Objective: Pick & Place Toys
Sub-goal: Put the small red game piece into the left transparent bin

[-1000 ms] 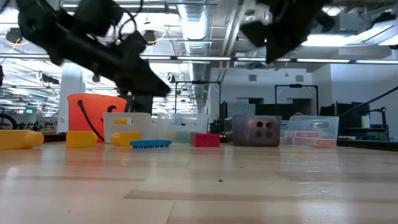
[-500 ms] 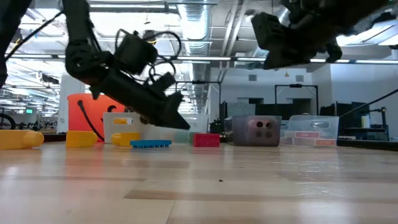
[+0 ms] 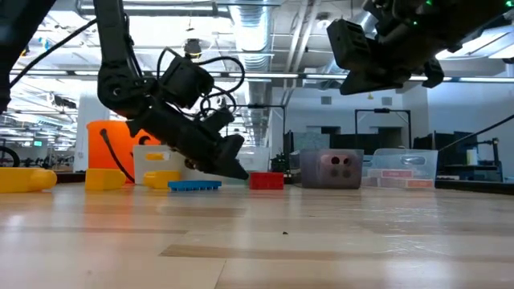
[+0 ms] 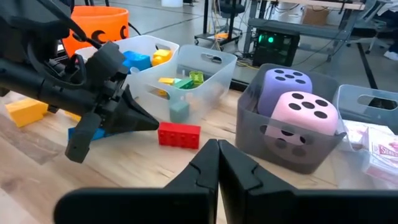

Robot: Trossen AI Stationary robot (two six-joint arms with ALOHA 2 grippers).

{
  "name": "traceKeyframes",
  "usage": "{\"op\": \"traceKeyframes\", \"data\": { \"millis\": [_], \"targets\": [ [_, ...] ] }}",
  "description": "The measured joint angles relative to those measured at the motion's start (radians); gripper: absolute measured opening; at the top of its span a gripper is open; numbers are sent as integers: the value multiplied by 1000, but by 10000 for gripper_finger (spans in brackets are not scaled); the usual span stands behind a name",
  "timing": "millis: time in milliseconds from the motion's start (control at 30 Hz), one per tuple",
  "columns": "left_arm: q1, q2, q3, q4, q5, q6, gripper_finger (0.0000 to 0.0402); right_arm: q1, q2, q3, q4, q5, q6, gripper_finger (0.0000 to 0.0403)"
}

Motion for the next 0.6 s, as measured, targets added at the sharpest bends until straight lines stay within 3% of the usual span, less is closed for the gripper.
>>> {"op": "traceKeyframes", "data": {
  "millis": [600],
  "targets": [
    [29,1,33,4,10,0,0,-11,0,0,29,-9,-49,0]
  ]
}}
